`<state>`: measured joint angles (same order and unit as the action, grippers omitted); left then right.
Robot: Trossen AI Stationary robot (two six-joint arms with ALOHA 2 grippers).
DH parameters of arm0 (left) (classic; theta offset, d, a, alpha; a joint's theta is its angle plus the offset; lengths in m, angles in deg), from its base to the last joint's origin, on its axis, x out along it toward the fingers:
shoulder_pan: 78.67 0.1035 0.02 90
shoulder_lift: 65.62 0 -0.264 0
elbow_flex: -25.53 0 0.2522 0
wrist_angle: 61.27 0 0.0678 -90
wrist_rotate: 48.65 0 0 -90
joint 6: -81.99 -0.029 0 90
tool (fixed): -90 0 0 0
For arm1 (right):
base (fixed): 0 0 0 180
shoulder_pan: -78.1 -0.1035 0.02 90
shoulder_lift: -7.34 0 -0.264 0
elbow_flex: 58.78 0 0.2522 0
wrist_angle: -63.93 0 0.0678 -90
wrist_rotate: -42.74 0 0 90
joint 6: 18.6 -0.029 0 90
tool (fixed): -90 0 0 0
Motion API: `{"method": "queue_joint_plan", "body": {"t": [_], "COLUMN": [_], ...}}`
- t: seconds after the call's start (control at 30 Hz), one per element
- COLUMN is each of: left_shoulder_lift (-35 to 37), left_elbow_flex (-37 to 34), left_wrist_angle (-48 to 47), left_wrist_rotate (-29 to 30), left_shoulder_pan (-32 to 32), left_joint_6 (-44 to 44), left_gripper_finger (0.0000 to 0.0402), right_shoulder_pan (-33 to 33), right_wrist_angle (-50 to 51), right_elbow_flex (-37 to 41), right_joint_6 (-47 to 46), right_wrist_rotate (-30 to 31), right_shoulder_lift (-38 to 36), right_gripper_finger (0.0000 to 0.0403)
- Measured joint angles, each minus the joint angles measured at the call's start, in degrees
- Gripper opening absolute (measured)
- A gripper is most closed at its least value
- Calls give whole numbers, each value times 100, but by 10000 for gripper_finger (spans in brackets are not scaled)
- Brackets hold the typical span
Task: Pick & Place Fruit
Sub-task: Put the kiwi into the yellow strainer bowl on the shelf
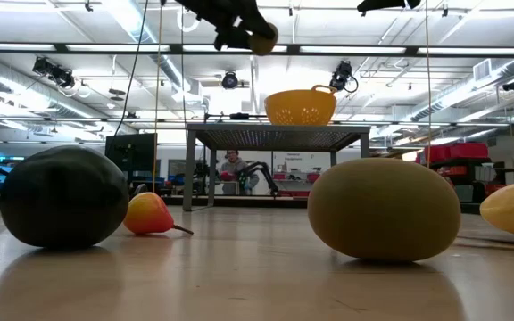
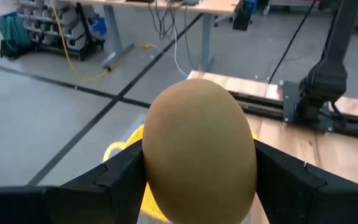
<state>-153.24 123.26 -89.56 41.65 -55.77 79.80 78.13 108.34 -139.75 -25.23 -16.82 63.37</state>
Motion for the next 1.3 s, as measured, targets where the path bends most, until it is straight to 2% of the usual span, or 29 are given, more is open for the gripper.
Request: {"method": "queue_joint_plan", "body": {"t": [0.3,0.57,0.77,1.3], "left_shoulder_lift": [-440,-448,-531,-1078], "left_elbow_flex": [-4,-7,4,-10], "left_wrist_angle": [767,959,1301,1289], "left_wrist_rotate": [-2,222,64,-1], "left_shoulder_pan": [8,66,192,128], "left_joint_6": [94,-149,52,172], "left_gripper_finger": [262,264,264,265], "right_shoulder_pan": [0,-2,-2,-2], "right_wrist_angle": [0,9,9,9], "right_elbow_flex": [0,1,1,1], "right_joint_6": [-2,-2,-11,-107], "right_wrist_rotate": [-2,-2,-2,59], "right_shoulder_lift": [0,2,2,4], "right_gripper_finger": [332,332,332,332]}}
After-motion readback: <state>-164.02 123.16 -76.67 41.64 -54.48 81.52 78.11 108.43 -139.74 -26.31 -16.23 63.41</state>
